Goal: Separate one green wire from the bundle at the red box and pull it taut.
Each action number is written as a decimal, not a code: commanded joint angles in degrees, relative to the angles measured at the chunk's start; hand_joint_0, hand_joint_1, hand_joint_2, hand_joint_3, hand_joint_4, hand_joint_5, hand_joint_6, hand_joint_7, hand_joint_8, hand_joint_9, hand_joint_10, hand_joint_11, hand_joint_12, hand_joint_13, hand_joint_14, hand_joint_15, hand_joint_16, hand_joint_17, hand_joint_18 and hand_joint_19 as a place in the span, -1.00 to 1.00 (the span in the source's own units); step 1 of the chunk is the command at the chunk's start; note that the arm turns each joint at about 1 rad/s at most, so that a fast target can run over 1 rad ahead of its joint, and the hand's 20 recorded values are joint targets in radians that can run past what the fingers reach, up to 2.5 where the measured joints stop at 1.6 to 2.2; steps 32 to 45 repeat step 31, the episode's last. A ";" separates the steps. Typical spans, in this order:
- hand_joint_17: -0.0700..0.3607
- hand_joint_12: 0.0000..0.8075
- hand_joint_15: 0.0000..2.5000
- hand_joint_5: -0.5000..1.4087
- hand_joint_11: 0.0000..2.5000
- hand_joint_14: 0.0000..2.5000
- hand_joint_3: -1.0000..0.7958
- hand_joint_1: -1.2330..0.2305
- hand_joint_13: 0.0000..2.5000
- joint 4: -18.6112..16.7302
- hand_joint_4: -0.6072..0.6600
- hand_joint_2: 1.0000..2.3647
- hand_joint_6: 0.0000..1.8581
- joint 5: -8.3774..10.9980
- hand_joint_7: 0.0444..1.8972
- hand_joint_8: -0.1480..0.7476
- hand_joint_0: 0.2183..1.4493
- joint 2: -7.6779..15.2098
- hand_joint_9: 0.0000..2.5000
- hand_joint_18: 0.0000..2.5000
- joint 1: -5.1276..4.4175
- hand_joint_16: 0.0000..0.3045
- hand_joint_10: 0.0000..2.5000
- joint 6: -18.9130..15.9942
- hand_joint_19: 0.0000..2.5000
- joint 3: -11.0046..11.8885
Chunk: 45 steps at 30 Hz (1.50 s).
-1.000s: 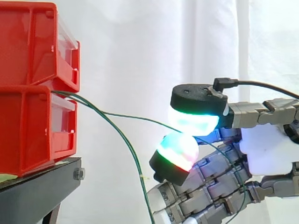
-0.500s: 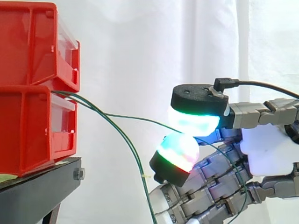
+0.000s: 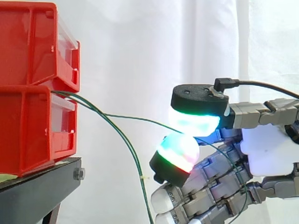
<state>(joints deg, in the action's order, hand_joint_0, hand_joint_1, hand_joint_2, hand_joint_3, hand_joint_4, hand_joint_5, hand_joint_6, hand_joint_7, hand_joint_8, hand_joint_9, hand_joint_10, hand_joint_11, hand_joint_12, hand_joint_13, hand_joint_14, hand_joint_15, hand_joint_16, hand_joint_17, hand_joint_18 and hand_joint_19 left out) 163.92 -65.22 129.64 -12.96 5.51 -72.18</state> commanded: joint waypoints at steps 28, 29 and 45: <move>-0.17 -0.20 -0.82 -0.63 -0.79 -0.99 0.10 -0.39 -0.43 0.00 -0.26 -0.98 -0.03 0.00 0.27 -0.06 -0.33 0.00 -0.37 -0.39 -0.04 -0.68 -1.00 0.03 -0.76 0.02; -0.17 -0.20 -0.82 -0.63 -0.79 -0.99 0.10 -0.39 -0.43 0.00 -0.25 -0.98 -0.03 0.00 0.27 -0.06 -0.33 0.00 -0.37 -0.39 -0.04 -0.68 -1.00 -0.06 -0.76 0.02; -0.17 -0.20 -0.82 -0.63 -0.80 -0.99 0.10 -0.39 -0.43 0.00 -0.25 -0.98 -0.03 0.00 0.27 -0.06 -0.33 0.00 -0.36 -0.39 -0.04 -0.68 -0.99 0.03 -0.76 0.02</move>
